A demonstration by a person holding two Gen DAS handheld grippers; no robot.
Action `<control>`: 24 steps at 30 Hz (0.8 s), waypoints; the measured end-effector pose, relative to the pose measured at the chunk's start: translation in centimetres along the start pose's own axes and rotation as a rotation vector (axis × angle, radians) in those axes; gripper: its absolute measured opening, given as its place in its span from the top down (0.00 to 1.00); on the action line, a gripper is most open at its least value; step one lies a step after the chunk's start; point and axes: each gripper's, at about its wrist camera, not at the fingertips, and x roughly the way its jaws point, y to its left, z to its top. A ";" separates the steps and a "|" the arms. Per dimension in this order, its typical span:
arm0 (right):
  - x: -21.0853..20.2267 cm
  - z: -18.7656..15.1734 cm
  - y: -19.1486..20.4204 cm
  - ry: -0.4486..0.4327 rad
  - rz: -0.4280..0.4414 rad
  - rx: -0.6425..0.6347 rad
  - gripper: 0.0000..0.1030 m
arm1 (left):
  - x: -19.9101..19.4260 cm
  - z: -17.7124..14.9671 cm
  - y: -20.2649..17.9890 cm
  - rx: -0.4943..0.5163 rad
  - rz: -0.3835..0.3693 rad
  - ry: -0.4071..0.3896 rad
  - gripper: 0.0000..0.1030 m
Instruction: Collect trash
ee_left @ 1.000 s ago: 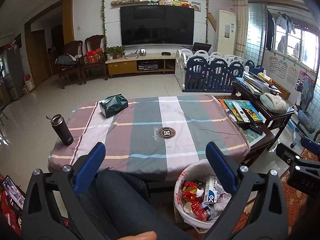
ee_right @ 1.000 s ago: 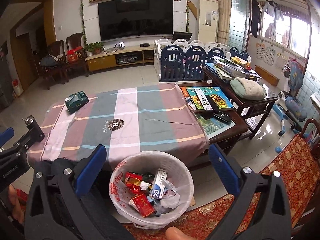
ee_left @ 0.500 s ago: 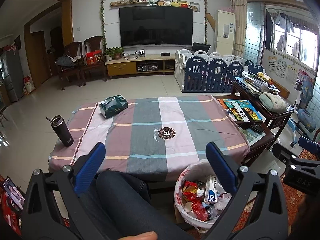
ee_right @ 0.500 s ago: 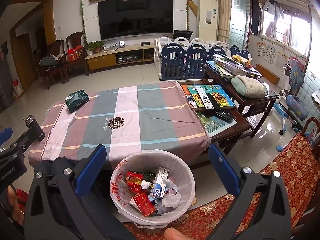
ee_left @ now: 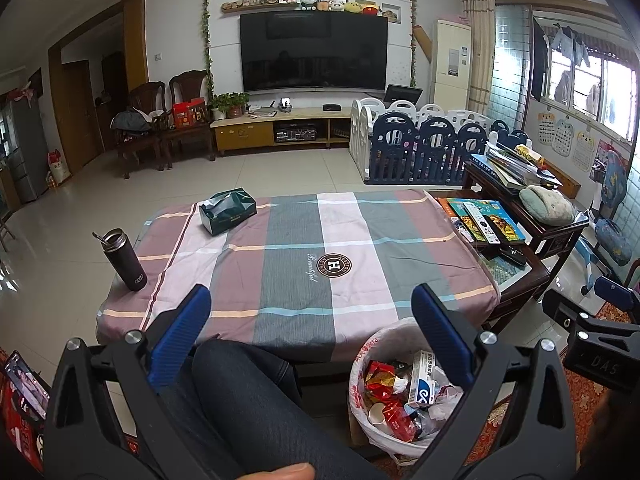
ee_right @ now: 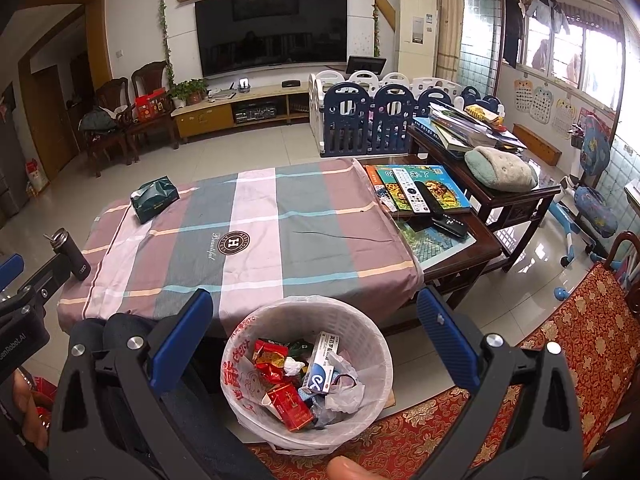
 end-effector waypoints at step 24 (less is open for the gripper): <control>0.4 -0.4 0.1 0.011 0.002 0.001 0.03 | 0.1 -0.2 0.0 -0.001 0.000 0.003 0.03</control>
